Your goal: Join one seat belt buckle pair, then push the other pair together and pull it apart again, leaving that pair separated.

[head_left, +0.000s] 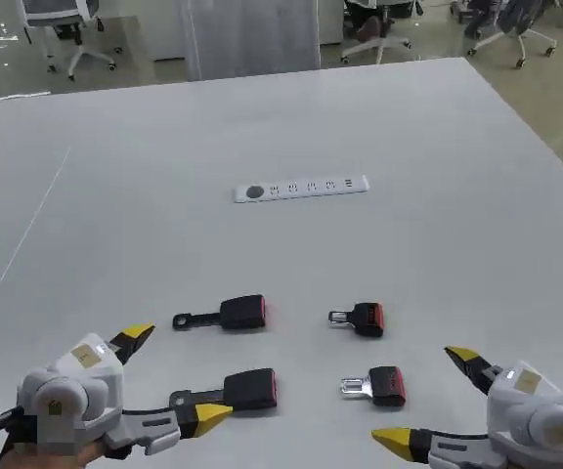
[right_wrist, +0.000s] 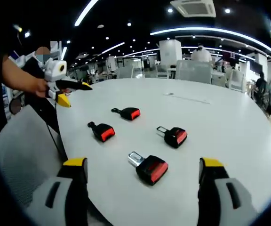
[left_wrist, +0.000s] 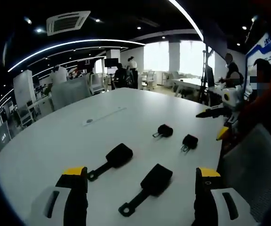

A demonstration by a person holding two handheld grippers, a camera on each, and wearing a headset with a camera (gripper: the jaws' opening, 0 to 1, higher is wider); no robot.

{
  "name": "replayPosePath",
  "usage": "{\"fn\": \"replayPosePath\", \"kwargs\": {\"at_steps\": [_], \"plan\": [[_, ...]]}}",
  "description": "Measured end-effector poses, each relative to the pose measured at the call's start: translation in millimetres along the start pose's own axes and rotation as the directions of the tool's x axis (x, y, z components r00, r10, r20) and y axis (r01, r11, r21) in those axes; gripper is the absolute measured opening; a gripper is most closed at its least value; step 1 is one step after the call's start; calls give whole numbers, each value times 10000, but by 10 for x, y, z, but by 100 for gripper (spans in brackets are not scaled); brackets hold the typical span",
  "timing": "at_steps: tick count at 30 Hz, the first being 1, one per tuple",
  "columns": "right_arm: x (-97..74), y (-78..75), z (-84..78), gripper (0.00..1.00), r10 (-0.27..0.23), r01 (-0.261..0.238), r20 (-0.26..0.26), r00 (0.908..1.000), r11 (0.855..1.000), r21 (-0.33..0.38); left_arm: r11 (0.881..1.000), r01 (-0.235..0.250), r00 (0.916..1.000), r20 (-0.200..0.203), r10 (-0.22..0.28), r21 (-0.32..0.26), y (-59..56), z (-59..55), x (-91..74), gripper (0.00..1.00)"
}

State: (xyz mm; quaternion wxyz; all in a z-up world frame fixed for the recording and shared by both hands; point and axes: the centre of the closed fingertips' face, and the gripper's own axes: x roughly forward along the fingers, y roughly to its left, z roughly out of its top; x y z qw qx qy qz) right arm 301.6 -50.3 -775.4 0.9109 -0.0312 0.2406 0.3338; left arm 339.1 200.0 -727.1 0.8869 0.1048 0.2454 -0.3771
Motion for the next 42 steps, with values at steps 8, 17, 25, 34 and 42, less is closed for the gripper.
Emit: {"fn": "replayPosePath", "kwargs": {"at_steps": [8,17,25,34,42], "plan": [[-15,55,-36,99,20,-20,-33,10000,10000,1,10000,-10,9999,130,10,66,27,55,29,97],[-41,9,-64,98,-146,146,-87,9999,9999,27,10000,62,9999,94,-62,33,22,31,41,97],[-43,-38,-25,98,-251,251,-33,9997,9997,34,9999,143,9999,74,-144,83,28,26,60,98],[-47,-52,-13,98,-130,128,-118,9998,9997,-184,10000,59,10000,2,-59,51,35,-41,24,98],[-54,-54,-32,97,-51,44,-234,9997,9995,-300,9999,61,10000,28,-61,127,8,-46,4,98]]}}
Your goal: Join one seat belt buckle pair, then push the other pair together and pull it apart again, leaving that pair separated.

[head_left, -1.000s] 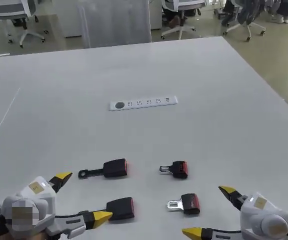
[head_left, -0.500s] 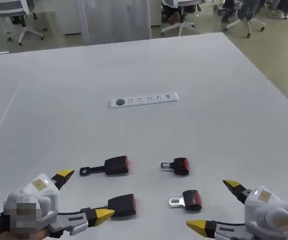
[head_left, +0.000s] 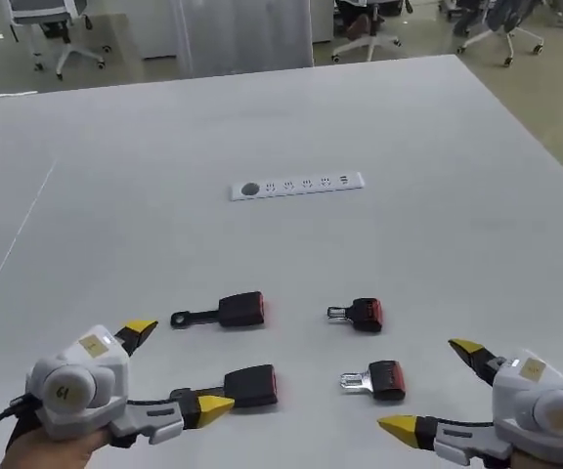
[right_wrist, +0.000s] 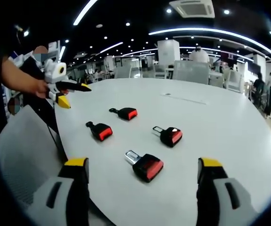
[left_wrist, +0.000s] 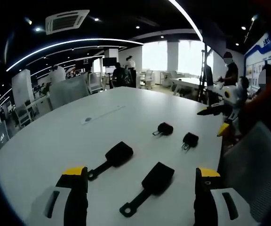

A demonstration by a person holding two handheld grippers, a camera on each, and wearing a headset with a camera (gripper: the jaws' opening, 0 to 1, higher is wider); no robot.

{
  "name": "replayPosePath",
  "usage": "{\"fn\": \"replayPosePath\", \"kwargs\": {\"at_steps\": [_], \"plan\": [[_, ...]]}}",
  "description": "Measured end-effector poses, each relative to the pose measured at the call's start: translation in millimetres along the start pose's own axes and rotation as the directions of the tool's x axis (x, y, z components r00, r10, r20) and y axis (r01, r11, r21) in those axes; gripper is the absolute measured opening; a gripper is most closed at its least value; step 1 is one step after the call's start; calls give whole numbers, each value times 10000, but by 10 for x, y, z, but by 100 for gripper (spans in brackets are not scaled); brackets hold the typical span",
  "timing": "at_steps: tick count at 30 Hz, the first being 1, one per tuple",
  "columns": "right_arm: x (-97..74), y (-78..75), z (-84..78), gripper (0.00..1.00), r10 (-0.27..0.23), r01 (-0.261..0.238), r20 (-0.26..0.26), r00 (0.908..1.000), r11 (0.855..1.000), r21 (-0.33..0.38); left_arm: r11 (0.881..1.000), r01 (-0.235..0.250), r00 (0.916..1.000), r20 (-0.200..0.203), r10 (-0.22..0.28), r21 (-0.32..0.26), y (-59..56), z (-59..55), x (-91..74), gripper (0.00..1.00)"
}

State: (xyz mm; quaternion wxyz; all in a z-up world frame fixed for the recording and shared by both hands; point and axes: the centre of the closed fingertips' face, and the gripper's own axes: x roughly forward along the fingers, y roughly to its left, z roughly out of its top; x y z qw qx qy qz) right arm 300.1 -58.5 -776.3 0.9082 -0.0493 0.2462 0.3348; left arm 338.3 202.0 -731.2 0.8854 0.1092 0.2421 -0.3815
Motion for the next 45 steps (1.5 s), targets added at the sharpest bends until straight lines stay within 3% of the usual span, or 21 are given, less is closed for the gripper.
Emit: {"fn": "replayPosePath", "kwargs": {"at_steps": [31,45], "plan": [[70,-38,12,96,323,-324,-119,9994,9994,-97,9996,158,9996,-229,-152,253,-8,-6,46,98],[43,21,-61,96,454,-457,-252,9986,9989,-90,9978,539,9979,-370,-525,381,-94,-3,60,98]]}}
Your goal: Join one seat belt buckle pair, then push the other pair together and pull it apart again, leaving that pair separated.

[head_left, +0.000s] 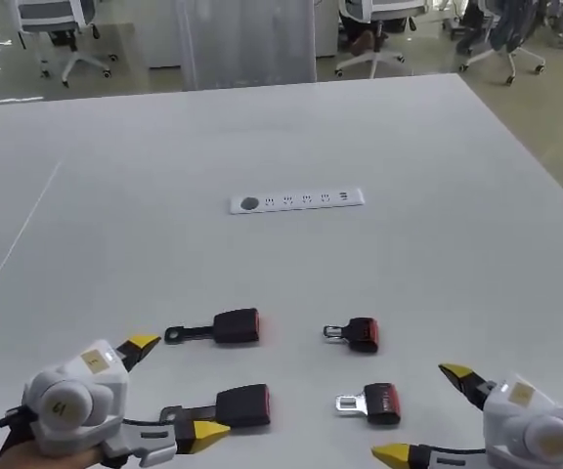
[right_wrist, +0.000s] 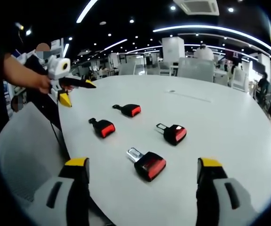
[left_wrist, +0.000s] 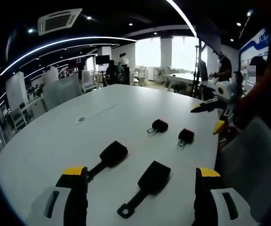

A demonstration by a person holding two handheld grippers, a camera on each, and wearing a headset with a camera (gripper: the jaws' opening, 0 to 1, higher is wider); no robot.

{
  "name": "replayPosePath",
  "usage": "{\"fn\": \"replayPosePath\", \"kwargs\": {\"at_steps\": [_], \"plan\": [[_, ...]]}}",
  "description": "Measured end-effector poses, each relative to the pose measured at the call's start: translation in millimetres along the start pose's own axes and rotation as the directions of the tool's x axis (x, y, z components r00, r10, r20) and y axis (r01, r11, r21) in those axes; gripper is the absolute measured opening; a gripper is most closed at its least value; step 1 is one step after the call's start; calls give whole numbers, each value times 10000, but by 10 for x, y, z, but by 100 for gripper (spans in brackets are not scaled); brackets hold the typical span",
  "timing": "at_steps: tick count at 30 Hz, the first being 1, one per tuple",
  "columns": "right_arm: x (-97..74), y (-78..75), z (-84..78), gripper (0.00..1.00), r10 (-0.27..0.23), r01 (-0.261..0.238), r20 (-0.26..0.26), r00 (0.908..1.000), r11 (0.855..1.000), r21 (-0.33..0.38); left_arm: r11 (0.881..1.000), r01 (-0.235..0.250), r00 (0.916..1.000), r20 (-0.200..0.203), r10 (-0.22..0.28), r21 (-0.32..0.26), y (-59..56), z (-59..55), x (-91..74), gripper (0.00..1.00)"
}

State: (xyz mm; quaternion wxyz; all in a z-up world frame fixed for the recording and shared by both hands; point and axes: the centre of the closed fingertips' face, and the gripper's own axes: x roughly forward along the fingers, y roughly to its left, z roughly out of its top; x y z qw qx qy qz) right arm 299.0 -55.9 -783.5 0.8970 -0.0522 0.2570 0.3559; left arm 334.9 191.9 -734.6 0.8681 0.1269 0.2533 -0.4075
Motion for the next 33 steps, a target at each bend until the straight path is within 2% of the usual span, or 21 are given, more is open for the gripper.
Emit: {"fn": "replayPosePath", "kwargs": {"at_steps": [11,23,28,33], "plan": [[18,-21,-51,96,73,-73,-114,9999,10000,56,9997,163,9995,-263,-157,207,-17,-64,24,98],[100,-6,-39,93,360,-366,-291,9989,9991,-208,9989,330,9988,-364,-318,332,-20,-55,52,97],[134,-32,-42,93,417,-429,-403,9983,9987,-289,9984,424,9977,-538,-404,378,-14,-116,85,97],[186,-56,-98,92,542,-576,-729,9959,9973,-445,9970,629,9953,-762,-594,446,-39,-173,113,97]]}}
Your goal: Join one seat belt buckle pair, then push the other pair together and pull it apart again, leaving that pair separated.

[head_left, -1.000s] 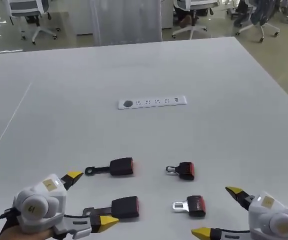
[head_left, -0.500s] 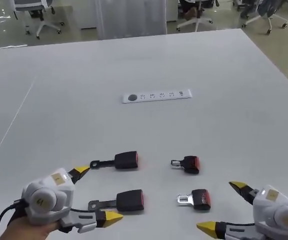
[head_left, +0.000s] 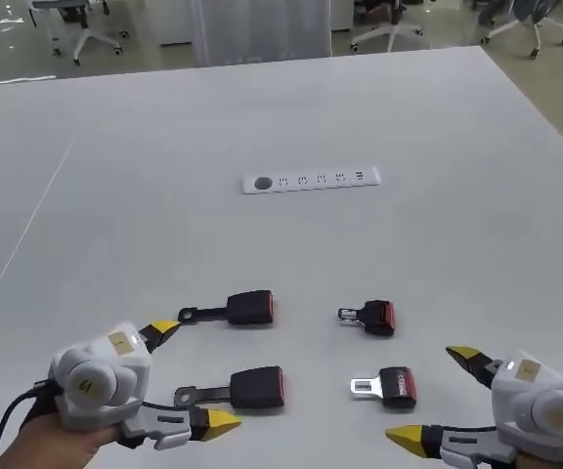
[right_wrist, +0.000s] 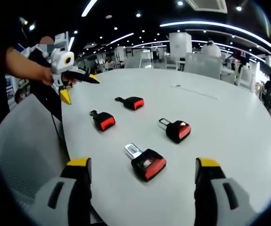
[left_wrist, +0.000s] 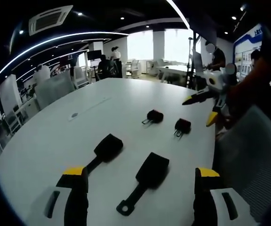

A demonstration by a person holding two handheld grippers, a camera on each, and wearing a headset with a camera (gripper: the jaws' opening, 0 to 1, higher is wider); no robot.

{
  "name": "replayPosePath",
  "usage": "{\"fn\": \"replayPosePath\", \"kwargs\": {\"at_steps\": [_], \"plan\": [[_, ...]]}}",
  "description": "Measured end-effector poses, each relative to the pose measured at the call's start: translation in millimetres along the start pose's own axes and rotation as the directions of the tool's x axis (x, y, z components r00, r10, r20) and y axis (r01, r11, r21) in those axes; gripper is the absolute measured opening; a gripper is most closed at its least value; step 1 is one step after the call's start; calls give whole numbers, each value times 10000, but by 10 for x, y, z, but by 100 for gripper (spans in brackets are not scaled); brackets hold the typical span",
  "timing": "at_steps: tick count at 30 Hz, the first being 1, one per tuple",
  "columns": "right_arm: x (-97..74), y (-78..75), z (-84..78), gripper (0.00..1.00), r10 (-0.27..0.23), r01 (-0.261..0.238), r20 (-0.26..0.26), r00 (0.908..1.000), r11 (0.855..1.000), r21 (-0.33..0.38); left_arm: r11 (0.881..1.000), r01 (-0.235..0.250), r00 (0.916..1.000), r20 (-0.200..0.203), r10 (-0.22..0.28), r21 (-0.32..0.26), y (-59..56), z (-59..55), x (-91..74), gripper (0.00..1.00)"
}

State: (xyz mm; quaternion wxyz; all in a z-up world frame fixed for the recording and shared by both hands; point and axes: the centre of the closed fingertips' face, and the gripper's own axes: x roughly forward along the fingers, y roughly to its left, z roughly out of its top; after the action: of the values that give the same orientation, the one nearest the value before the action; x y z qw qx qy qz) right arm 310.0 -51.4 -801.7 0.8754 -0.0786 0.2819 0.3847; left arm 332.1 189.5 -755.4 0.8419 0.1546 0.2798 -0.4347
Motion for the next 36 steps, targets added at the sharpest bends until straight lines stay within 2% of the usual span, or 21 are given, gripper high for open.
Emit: {"fn": "replayPosePath", "kwargs": {"at_steps": [10,16,21,24,25,29,34,36], "plan": [[115,20,-22,90,683,-706,-489,9965,9963,-489,9987,396,9986,-355,-384,312,-7,-63,81,94],[180,-16,-28,87,1046,-1103,-764,9916,9912,-736,9929,820,9945,-722,-759,864,-47,-96,160,88],[231,-3,-90,86,1437,-1598,-1318,9808,9798,-1206,9872,1119,9898,-1013,-1006,1135,-55,-125,237,85],[262,1,-132,84,1635,-1879,-1638,9729,9712,-1465,9797,1370,9839,-1343,-1176,1460,-68,-185,291,83],[274,-2,-142,83,1720,-1977,-1727,9698,9695,-1447,9755,1491,9800,-1559,-1239,1616,-75,-225,314,83],[304,5,-161,76,1999,-2300,-1914,9609,9615,-1503,9633,2012,9673,-1909,-1668,1777,-136,-289,392,77],[351,-1,-228,75,2247,-2653,-2310,9467,9503,-1630,9508,2398,9555,-2210,-1954,1962,-158,-339,516,73],[364,1,-262,75,2359,-2799,-2484,9395,9467,-1596,9467,2547,9462,-2531,-2018,1974,-154,-406,566,71]]}}
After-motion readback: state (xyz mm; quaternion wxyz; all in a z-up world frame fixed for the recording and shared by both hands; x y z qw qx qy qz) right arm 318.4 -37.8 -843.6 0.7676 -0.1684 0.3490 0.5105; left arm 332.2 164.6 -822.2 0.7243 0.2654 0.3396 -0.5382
